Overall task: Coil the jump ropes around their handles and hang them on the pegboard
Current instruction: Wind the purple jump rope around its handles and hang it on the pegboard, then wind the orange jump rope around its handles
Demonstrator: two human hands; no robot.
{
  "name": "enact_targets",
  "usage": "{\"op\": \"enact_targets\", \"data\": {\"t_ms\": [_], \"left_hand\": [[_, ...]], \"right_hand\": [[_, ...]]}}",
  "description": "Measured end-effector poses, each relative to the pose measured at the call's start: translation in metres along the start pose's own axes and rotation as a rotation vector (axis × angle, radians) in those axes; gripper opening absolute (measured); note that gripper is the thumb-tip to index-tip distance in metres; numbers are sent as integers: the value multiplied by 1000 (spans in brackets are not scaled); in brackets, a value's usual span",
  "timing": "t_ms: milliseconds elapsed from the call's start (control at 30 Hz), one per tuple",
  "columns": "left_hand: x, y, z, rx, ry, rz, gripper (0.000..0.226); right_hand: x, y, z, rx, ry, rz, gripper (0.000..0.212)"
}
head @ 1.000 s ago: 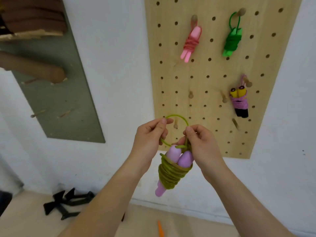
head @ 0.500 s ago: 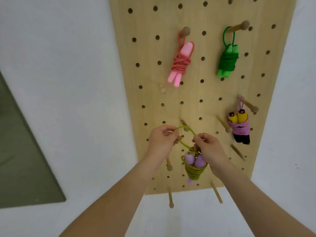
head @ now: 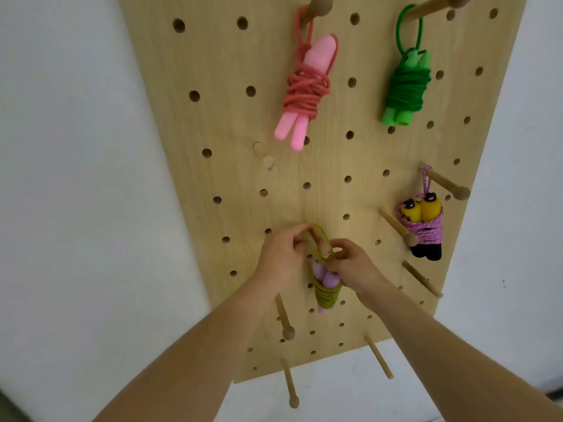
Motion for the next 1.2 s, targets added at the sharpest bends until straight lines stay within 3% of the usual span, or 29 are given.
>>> {"op": "enact_targets", "data": {"t_ms": [100,233,333,400,533,667,900,1200], "left_hand": [[0,0,3,44,11,39,39],[5,5,0,-24,15,156,47],[4,6,-7,-79,-45,183,59],[5,-4,-18,-7,-85,133,58],[14,-24,-75,188,-157,-107,34],[15,-6,-169,202,-286,-294,33],[-26,77,-365,219,-685,-243,36],[-94,186,-590,154,-1149,-200,44]], "right_hand": [[-7,0,-8,21,-100,-119,61],[-10,-13,-13,195,-252,-287,65],[-10,-28,-19,295,-298,-333,58],[-5,-37,-25,272,-272,-326,48],[14,-47,-56,19,-171,-208,25],[47,-52,-99,-290,-138,-288,22],[159,-37,-171,-801,-70,-674,17],[383,-15,-284,-1192,145,-946,14]]}}
Point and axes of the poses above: each hand's wrist, its own z-axis towards the middle knuckle, its own y-axis out of the palm, x = y × z, the point moved 9 cm from there along z, towards the middle knuckle, and after that the axes turned 1 degree about y, right-handed, at the moved point
